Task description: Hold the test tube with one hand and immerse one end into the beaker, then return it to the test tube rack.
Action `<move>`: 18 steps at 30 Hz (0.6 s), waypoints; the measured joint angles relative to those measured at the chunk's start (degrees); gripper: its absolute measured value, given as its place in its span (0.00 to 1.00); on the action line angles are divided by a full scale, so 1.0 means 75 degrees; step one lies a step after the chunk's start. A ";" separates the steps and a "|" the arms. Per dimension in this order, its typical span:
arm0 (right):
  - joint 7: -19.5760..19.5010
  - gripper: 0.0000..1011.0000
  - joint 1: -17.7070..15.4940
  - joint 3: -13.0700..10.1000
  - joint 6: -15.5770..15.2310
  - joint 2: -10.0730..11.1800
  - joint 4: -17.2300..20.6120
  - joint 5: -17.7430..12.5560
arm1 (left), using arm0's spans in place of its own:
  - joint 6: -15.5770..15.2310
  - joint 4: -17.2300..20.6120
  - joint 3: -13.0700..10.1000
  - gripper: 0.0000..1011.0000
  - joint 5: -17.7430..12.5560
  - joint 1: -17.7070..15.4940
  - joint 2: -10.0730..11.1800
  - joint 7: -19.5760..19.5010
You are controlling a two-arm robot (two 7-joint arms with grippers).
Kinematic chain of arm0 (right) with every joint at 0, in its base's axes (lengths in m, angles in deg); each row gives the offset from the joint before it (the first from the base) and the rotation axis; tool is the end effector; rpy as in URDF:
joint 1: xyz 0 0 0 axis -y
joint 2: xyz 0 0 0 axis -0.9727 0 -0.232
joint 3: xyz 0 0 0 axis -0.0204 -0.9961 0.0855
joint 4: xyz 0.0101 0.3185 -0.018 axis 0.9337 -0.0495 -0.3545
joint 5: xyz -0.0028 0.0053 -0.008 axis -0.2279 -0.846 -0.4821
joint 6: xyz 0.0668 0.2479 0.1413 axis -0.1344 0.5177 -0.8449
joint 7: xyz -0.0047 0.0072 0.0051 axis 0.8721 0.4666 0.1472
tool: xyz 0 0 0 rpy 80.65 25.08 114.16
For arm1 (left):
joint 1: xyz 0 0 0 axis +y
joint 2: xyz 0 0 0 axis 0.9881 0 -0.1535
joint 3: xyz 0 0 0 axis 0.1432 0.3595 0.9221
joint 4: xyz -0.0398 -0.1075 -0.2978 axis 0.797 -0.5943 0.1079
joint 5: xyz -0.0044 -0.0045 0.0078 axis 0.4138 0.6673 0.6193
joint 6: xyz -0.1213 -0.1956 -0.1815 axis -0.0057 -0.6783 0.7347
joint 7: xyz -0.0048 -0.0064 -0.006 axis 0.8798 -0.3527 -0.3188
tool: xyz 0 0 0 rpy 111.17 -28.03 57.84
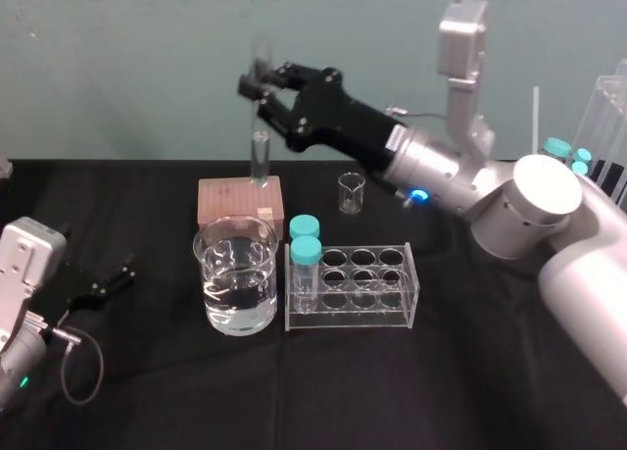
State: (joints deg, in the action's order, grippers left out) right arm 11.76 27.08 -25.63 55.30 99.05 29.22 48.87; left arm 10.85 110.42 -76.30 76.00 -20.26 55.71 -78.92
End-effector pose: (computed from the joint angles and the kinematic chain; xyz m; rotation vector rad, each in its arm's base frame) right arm 0.4930 0.0260 -0.2002 0.2443 -0.2743 -0.4320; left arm 0.3480 0.1033 -0.3227 0.3043 -0.2851 1.2481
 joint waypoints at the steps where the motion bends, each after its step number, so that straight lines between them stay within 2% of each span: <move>1: -0.0122 0.22 -0.0077 -0.0070 -0.0002 0.0098 0.0181 0.0001 | 0.0000 0.0000 -0.0001 0.99 0.0000 0.0000 0.0000 0.0000; 4: -0.0331 0.22 -0.0207 -0.0201 -0.0008 0.0272 0.0465 0.0009 | 0.0000 0.0001 0.0000 0.99 0.0000 0.0000 0.0000 0.0000; 9: -0.0859 0.22 -0.0629 -0.0580 -0.0089 0.0761 0.1178 0.0078 | 0.0000 0.0000 0.0000 0.99 0.0000 0.0000 0.0000 0.0000; 10: -0.1029 0.22 -0.0786 -0.0697 -0.0136 0.0916 0.1406 0.0111 | 0.0000 0.0001 0.0000 0.99 0.0000 0.0000 0.0000 0.0000; 14: -0.1373 0.22 -0.1162 -0.0944 -0.0273 0.1229 0.1825 0.0188 | 0.0000 0.0001 0.0000 0.99 0.0000 0.0000 0.0000 0.0000; 18: -0.1811 0.22 -0.1727 -0.1272 -0.0510 0.1583 0.2303 0.0284 | 0.0000 0.0000 0.0000 0.99 0.0000 0.0000 0.0000 0.0000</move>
State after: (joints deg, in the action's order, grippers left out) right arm -1.82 14.13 -35.17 51.48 110.92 46.49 51.00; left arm 10.85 110.42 -76.30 76.00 -20.26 55.71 -78.92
